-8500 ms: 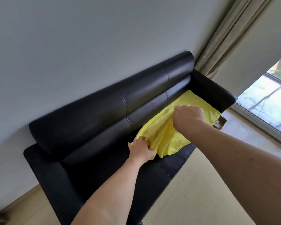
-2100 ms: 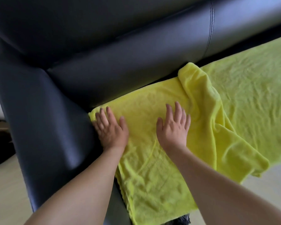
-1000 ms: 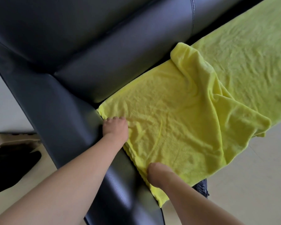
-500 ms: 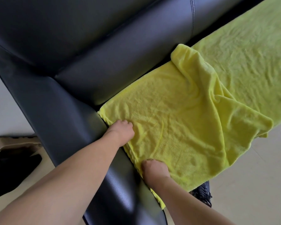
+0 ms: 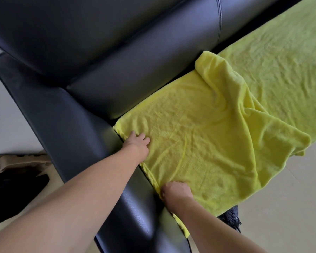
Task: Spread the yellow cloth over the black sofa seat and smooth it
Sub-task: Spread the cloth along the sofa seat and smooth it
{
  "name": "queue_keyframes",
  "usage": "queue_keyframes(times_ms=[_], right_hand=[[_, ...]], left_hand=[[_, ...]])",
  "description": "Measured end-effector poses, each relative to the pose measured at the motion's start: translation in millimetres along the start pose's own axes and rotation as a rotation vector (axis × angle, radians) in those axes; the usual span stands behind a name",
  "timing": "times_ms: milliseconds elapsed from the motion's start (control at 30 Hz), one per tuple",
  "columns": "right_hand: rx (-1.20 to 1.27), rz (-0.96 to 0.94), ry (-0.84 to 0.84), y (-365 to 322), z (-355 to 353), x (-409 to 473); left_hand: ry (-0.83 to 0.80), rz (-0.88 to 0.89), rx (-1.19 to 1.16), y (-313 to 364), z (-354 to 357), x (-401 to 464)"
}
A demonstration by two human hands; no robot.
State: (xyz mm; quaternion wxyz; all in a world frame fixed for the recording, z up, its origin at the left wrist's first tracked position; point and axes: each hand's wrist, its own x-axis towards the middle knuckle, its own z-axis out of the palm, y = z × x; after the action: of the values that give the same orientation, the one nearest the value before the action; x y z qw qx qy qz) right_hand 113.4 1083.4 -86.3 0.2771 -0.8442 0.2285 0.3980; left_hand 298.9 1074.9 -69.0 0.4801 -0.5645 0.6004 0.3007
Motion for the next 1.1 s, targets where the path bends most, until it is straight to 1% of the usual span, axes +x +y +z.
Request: queue_keyframes(times_ms=[33, 67, 100, 133, 167, 200, 233, 267, 300, 333, 367, 400, 433, 467, 567, 600, 667, 767, 833, 900, 933, 1033, 1100], right_hand=[[0.006, -0.013, -0.015, 1.3, -4.4, -1.3], [0.039, -0.021, 0.004, 4.1, -8.9, -2.6], [0.078, -0.026, 0.070, 7.3, -13.5, -4.4], [0.114, -0.028, 0.208, 12.7, -16.8, -5.2], [0.129, -0.017, 0.390, 20.2, -21.1, -4.0], [0.118, 0.025, 0.530, 28.2, -25.4, -2.5], [0.113, 0.075, 0.629, 36.0, -29.8, -1.4], [0.096, 0.112, 0.624, 45.7, -35.3, -0.6], [0.083, 0.133, 0.544, 56.2, -38.7, 0.6], [0.071, 0.144, 0.435, 66.7, -39.3, 3.2], [0.042, 0.144, 0.375, 76.1, -39.2, 6.0], [0.009, 0.143, 0.351, 83.5, -39.9, 8.2], [-0.007, 0.132, 0.362, 88.1, -40.4, 10.5], [-0.018, 0.115, 0.393, 90.7, -42.3, 13.5], [-0.033, 0.133, 0.641, 90.4, -59.9, 23.9], [-0.040, 0.140, 0.673, 93.4, -68.7, 29.6], [-0.069, 0.143, 0.660, 105.6, -85.5, 42.9], [-0.098, 0.170, 0.540, 129.7, -104.5, 58.7], [-0.106, 0.197, 0.489, 143.4, -104.2, 64.0], [-0.123, 0.188, 0.483, 147.0, -103.2, 65.6], [-0.126, 0.174, 0.505, 145.5, -103.8, 64.7], [-0.123, 0.130, 0.684, 142.0, -119.8, 66.8], [-0.142, 0.075, 0.760, 145.6, -138.6, 76.3]], left_hand=[[-0.007, -0.021, 0.002, 2.8, -0.6, 0.6], [0.009, -0.051, -0.035, 6.3, -2.6, 0.7], [0.057, -0.093, -0.133, 9.8, -4.1, 0.4], [0.140, -0.152, -0.310, 14.2, -5.2, -0.2], [0.240, -0.220, -0.525, 17.8, -7.5, -0.1], [0.344, -0.278, -0.734, 20.9, -9.3, 1.3], [0.445, -0.322, -0.909, 23.3, -10.0, 3.8], [0.531, -0.366, -1.038, 25.3, -10.1, 9.5], [0.570, -0.423, -1.133, 26.6, -7.8, 16.0], [0.546, -0.489, -1.224, 26.7, -4.3, 21.9], [0.470, -0.555, -1.333, 26.2, -1.3, 26.1], [0.376, -0.601, -1.430, 25.8, 1.8, 31.2], [0.312, -0.632, -1.490, 25.6, 4.9, 35.9], [0.308, -0.666, -1.500, 26.2, 6.6, 39.6], [0.483, -0.814, -1.389, 24.1, 2.9, 48.2], [0.511, -0.854, -1.377, 20.8, 0.5, 52.4], [0.535, -0.899, -1.400, 13.8, -0.7, 63.7], [0.592, -0.949, -1.451, 13.6, 8.7, 77.1], [0.643, -0.992, -1.471, 18.6, 15.8, 82.0], [0.679, -1.030, -1.481, 19.2, 18.8, 85.1], [0.703, -1.040, -1.477, 18.3, 18.6, 85.3], [0.798, -1.026, -1.388, 17.0, 12.9, 87.1], [0.782, -1.037, -1.361, 17.7, 9.7, 90.4]])
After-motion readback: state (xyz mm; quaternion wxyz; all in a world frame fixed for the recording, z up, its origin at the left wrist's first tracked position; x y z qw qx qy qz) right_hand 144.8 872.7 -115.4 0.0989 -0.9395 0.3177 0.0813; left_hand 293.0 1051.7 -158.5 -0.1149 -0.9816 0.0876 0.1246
